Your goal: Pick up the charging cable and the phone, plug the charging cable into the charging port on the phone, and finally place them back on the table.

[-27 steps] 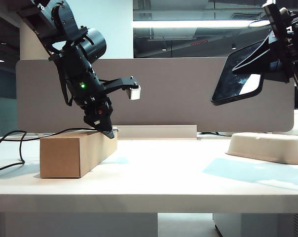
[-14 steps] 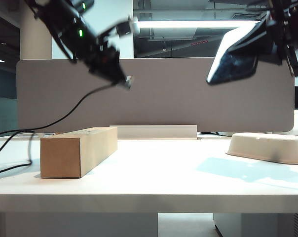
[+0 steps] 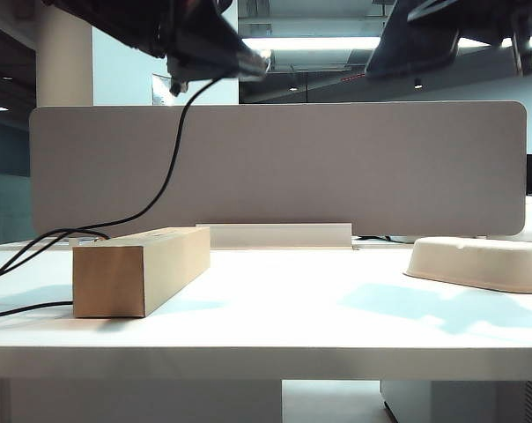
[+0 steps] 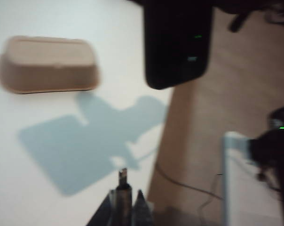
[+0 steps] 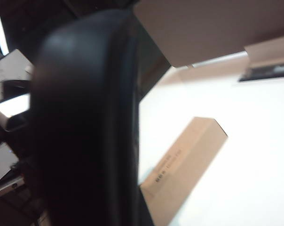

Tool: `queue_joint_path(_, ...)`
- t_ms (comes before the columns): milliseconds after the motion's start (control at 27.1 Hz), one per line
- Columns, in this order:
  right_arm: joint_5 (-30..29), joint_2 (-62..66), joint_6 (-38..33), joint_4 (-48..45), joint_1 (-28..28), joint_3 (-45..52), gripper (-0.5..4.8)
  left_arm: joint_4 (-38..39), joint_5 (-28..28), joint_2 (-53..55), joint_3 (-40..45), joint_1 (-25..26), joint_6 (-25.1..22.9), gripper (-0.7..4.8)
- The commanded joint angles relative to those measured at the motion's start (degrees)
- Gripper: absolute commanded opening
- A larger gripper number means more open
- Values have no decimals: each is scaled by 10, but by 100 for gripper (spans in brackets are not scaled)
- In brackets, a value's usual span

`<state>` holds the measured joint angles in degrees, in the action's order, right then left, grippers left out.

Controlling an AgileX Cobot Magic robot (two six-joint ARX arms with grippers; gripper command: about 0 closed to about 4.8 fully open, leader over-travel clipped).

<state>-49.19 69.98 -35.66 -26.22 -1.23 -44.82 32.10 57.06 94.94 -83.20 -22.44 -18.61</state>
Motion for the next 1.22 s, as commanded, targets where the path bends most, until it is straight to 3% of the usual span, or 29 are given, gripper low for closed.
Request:
queue_joint_path(37,-5,-35,-10,-24,-1,-7,-7,2,106,-3,-3,-12,10,-6)
queue_joint_path(480,-5,-56,-144,-141,-2,-9,-7,-39,111,-3,-3,-104,19,-6)
queue_joint_path(553,-5,-56,-163,-155,-2,-9,-7,-64,111,-3,-3,-106,41,-6)
queue_joint_path(701,-4,-56,-244,-224,-2,-10,-7,-199,111,-3,-3,-109,149,-6)
queue_joint_path(812,2,-56,-267,-254,-2,-10,-7,-245,112,-2,-3,-112,186,-6)
queue_joint_path(1107,16,-56,-296,-268,-7,-10,-7,-279,128,-2,-2,-136,198,-6)
queue_joint_path(1218,17,-56,-296,-268,-17,-10,-7,-320,127,-2,-2,-138,226,-6)
